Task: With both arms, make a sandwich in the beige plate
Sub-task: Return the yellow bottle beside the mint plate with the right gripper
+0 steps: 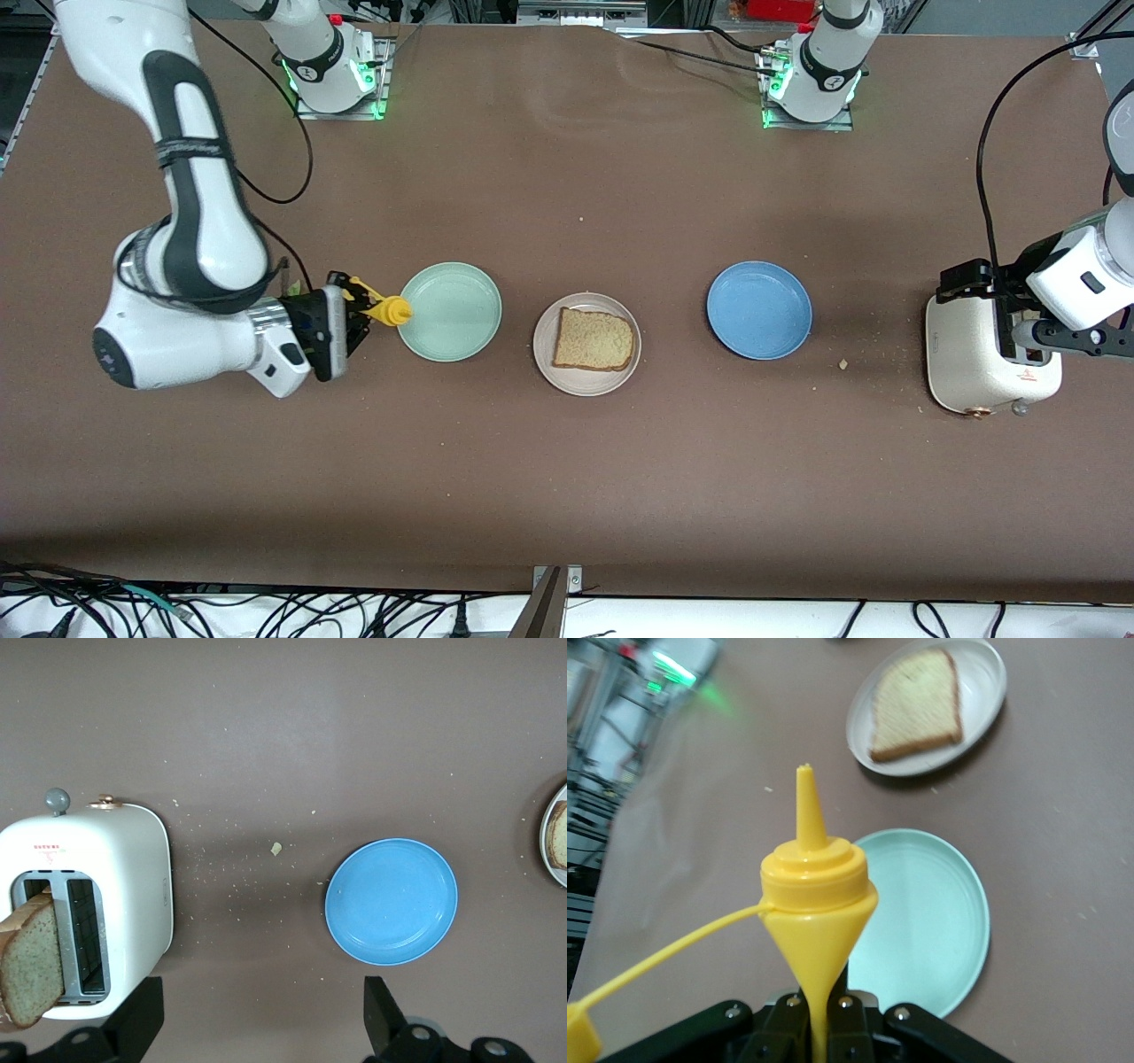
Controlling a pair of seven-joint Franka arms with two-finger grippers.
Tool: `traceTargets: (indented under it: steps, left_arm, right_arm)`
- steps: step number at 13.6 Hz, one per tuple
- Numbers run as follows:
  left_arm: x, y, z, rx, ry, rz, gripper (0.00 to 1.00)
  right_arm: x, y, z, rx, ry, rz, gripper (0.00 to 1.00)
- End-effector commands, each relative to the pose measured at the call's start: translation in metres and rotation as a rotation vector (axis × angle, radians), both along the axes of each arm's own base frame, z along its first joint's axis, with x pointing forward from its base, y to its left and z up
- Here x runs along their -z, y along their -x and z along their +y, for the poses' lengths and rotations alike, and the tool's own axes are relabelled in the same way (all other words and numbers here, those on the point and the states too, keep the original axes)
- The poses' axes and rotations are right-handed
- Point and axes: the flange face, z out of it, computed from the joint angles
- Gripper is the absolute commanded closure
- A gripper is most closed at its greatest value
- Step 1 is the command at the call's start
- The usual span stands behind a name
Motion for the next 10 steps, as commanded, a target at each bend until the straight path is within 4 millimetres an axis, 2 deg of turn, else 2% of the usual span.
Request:
traceTargets:
  steps: [1, 2, 6, 8, 10]
  left_arm:
    - [-0.002, 0.001, -0.001, -0.004, -0.018, -0.003, 0.01]
    - [-0.002, 0.001, -0.001, -0.004, -0.018, -0.003, 0.01]
    - [-0.002, 0.001, -0.001, -0.004, -0.018, -0.003, 0.01]
    - [-0.001, 0.001, -0.001, -0.004, -0.018, -0.001, 0.01]
    - [-0.001, 0.001, -0.001, -0.004, -0.018, -0.001, 0.01]
  right_arm:
    - [0.028, 0.019, -0.025, -0.125, -0.197, 0.019, 1.0]
    - [0.031, 0.02, -0.028, -0.176, -0.24, -0.023, 1.0]
    - [0.056, 0.016, -0.082, -0.213, -0.438, -0.187, 1.0]
    - [0.092, 0.025, -0.106, -0.169, -0.559, -0.231, 1.0]
    - [0.131, 0.037, -0.122, -0.149, -0.679, -0.279, 1.0]
